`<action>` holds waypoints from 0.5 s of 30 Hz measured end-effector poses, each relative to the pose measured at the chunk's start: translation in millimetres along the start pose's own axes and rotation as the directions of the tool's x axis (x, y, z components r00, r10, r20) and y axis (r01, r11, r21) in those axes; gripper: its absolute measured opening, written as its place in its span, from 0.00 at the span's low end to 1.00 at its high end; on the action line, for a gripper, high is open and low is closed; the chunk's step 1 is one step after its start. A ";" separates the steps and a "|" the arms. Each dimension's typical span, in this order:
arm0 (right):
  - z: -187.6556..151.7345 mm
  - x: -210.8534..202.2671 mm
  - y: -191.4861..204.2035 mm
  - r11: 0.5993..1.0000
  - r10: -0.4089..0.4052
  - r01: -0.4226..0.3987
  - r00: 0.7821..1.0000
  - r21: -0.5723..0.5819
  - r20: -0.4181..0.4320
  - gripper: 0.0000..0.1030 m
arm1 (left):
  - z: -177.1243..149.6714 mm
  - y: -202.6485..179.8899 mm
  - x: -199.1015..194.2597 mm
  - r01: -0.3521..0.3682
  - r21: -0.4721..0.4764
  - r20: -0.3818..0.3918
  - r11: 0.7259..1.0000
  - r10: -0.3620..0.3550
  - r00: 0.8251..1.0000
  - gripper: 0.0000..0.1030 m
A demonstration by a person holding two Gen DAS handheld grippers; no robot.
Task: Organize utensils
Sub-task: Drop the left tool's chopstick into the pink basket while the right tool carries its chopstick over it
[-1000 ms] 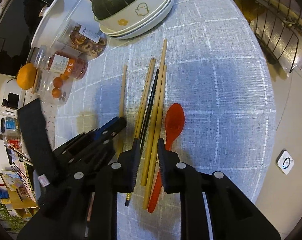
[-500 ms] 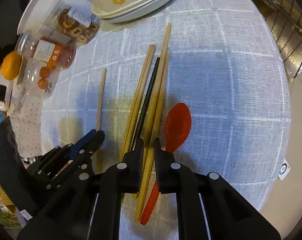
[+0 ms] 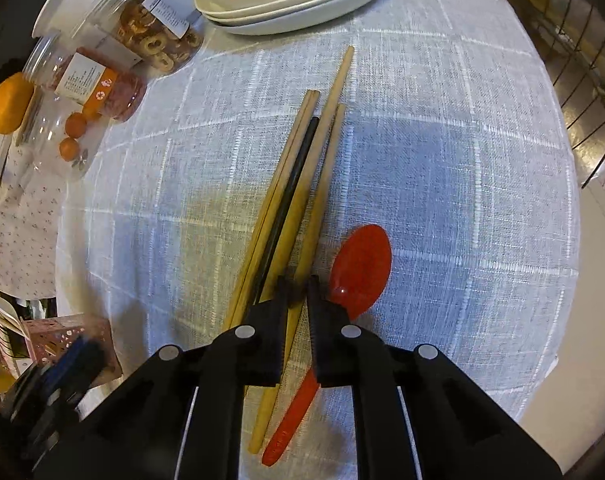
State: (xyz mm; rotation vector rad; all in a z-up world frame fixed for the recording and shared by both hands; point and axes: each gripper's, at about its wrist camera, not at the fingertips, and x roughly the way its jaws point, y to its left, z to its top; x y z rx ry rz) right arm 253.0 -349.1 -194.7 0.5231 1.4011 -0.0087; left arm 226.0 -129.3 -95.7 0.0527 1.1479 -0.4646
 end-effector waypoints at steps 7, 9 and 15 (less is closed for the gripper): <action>-3.0 -42.0 14.2 0.999 0.049 -0.048 0.994 -0.013 0.098 0.07 | -25.4 16.3 -79.2 0.032 -0.079 0.198 0.996 -0.016 0.980 0.06; -7.9 -58.4 25.5 0.997 0.064 -0.058 0.988 -0.051 0.140 0.07 | -36.0 31.7 -93.7 0.005 -0.110 0.242 0.994 0.022 0.970 0.06; -29.4 -81.0 75.7 0.973 0.149 -0.109 0.970 -0.203 0.192 0.07 | -51.3 77.0 -116.6 0.033 -0.220 0.320 0.975 0.040 0.946 0.06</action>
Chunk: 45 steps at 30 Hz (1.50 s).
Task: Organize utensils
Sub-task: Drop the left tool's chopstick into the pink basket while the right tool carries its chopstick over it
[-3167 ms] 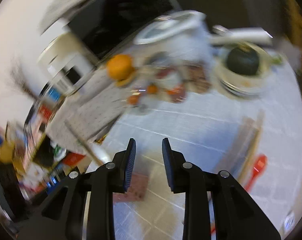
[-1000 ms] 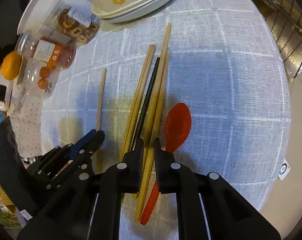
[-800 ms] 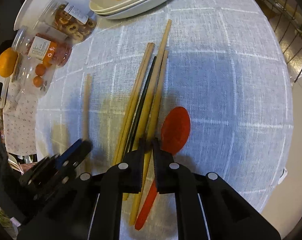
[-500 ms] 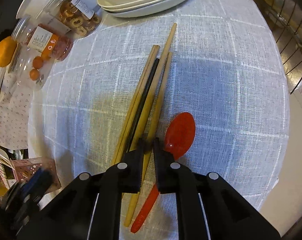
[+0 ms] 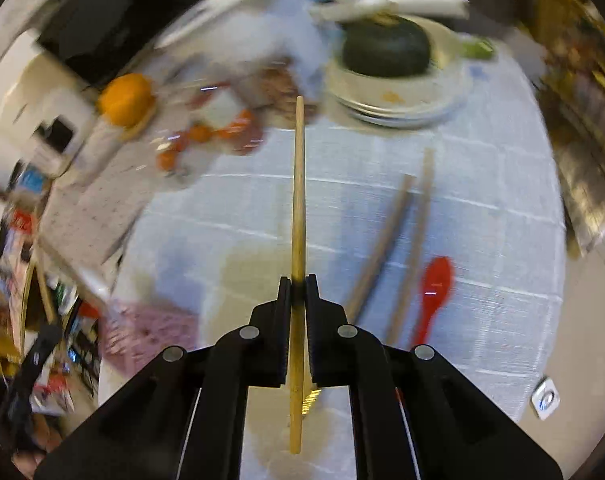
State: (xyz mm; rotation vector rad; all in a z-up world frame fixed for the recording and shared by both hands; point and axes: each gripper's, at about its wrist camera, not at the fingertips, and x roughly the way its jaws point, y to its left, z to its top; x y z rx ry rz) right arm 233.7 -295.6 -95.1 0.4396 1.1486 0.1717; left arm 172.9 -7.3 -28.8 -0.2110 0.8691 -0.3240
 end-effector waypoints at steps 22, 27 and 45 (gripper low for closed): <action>-23.4 -37.2 97.3 0.945 0.266 -0.205 0.935 -0.255 0.233 0.07 | -5.2 22.9 6.9 -0.042 0.046 0.526 0.998 0.012 0.850 0.06; -27.2 -36.0 111.0 0.934 0.279 -0.197 0.923 -0.298 0.265 0.07 | -24.3 31.7 18.5 -0.080 0.017 0.526 0.997 0.059 0.848 0.06; -22.5 -40.7 148.4 0.907 0.354 -0.218 0.857 -0.360 0.374 0.07 | -5.6 44.3 -5.8 -0.176 -0.092 0.166 0.980 0.190 0.968 0.35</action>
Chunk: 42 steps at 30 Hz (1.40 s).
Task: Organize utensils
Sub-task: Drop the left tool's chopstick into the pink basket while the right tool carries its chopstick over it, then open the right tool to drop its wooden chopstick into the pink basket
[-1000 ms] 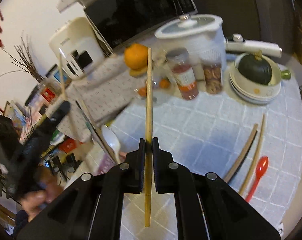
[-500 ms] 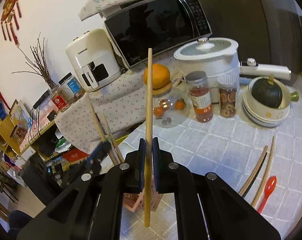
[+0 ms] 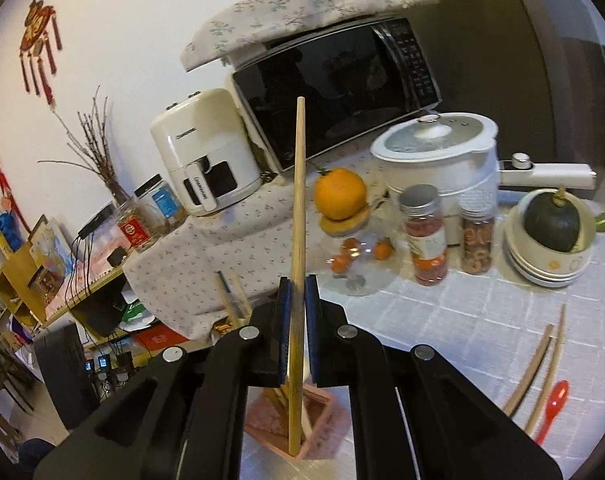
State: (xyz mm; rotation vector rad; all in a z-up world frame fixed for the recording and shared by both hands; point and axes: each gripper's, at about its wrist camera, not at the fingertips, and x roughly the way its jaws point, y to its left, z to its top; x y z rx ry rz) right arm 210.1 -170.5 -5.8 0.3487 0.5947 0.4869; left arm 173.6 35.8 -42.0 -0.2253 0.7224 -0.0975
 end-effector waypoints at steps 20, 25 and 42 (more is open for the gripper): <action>-25.8 38.9 11.8 0.995 -0.039 0.038 0.999 -0.089 -0.015 0.07 | 7.2 38.6 -5.5 0.002 -0.155 -0.306 0.988 -0.050 0.951 0.54; -34.2 42.7 20.0 0.989 -0.025 0.011 0.995 -0.150 -0.092 0.10 | 8.4 40.7 -5.2 0.008 -0.175 -0.314 0.985 -0.063 0.947 0.54; -37.8 4.7 -80.8 0.963 -0.015 0.120 0.916 0.239 -0.401 0.11 | -6.7 -31.6 -18.8 0.101 -0.035 -0.317 0.994 -0.107 0.943 0.54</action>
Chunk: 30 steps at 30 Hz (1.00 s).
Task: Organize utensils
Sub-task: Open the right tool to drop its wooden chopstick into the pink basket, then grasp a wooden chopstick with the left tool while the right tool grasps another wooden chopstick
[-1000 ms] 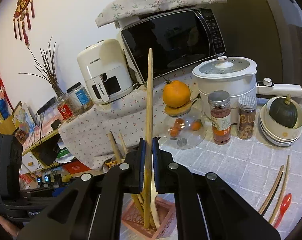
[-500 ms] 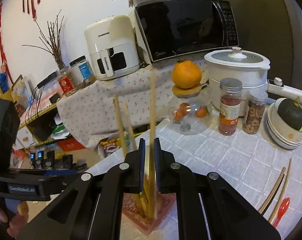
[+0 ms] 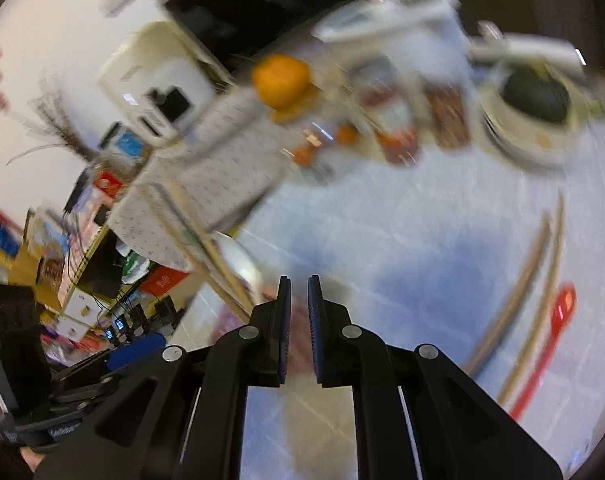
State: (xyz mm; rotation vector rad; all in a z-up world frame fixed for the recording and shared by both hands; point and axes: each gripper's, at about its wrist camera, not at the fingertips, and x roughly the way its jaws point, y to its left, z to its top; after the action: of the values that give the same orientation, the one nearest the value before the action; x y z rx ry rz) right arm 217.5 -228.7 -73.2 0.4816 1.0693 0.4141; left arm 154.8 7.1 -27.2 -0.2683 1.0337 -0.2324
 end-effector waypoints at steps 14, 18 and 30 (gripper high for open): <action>-8.8 -13.0 -131.9 0.943 -0.143 0.182 0.977 0.278 -0.156 0.11 | -16.9 -104.8 93.8 0.047 0.208 -0.186 0.977 -0.008 0.983 0.54; -7.5 -8.0 -152.2 0.924 -0.148 0.195 0.975 0.329 -0.164 0.11 | -12.6 -111.2 139.9 0.067 0.183 -0.269 0.981 -0.015 0.963 0.54; 14.2 26.1 -184.1 0.896 -0.266 0.308 0.949 0.318 -0.169 0.11 | 4.3 -118.6 189.5 0.057 0.200 -0.293 0.978 0.004 0.956 0.54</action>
State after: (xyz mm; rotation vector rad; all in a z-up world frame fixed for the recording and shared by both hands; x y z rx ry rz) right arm 257.7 -368.5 -189.8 0.5990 1.3178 -0.0100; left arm 244.3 -163.9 -140.3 -0.0589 1.2892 -0.4104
